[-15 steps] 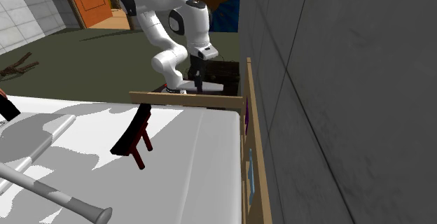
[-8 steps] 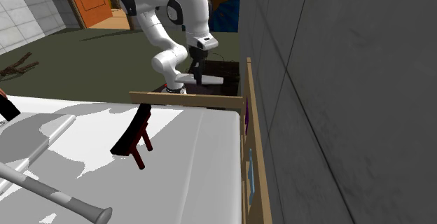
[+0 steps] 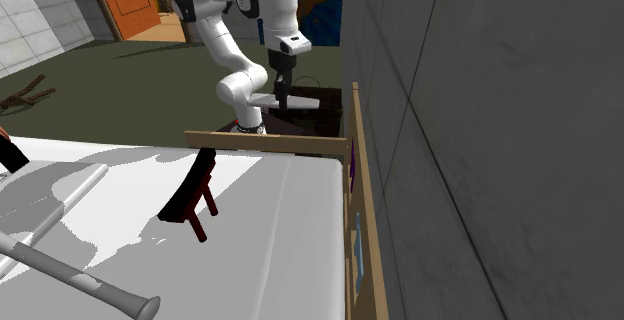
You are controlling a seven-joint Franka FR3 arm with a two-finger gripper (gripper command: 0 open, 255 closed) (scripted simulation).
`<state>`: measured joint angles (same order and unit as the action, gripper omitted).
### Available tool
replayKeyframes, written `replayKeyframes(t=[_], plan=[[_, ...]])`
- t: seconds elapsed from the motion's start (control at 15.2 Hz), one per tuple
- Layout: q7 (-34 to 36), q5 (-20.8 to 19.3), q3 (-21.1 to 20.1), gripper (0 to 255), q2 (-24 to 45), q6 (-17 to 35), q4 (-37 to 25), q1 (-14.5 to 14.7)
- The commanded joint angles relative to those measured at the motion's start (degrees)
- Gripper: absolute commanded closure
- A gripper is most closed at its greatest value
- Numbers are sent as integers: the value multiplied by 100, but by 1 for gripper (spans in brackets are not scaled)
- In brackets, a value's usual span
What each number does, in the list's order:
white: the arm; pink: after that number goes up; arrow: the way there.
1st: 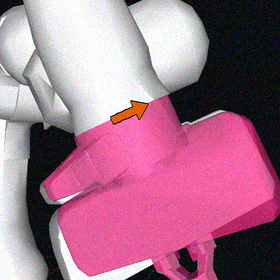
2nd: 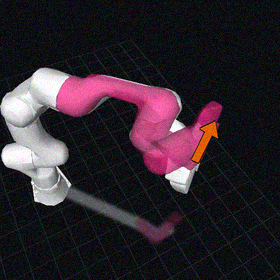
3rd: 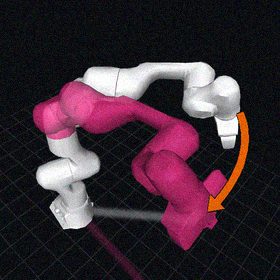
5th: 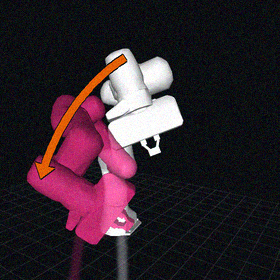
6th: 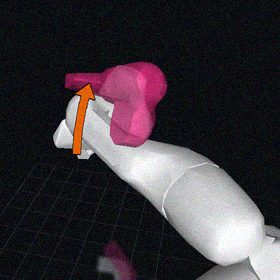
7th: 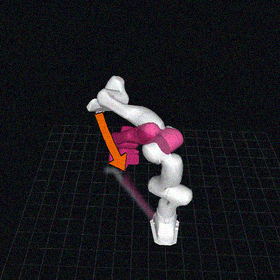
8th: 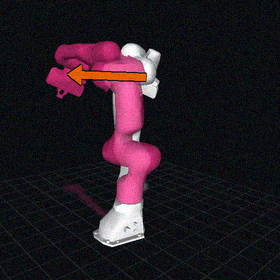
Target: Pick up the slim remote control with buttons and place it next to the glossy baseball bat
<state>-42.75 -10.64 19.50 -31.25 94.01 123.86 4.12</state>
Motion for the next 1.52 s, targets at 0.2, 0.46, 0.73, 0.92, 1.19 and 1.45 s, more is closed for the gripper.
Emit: replayKeyframes(t=[0.2, 0.46, 0.73, 0.92, 1.19, 1.45], plan=[[-25, 40, -40, 255, 60, -387, -445, 22], [-51, 74, -62, 255, 146, -681, -823, 42], [-253, -117, 36, 255, -338, -853, -547, -112], [-480, -321, 154, 255, -801, -1026, -297, -276], [-827, -612, 336, 255, -1368, -1289, -58, -507], [-1225, -929, 550, 255, -1867, -1573, 75, -739]])
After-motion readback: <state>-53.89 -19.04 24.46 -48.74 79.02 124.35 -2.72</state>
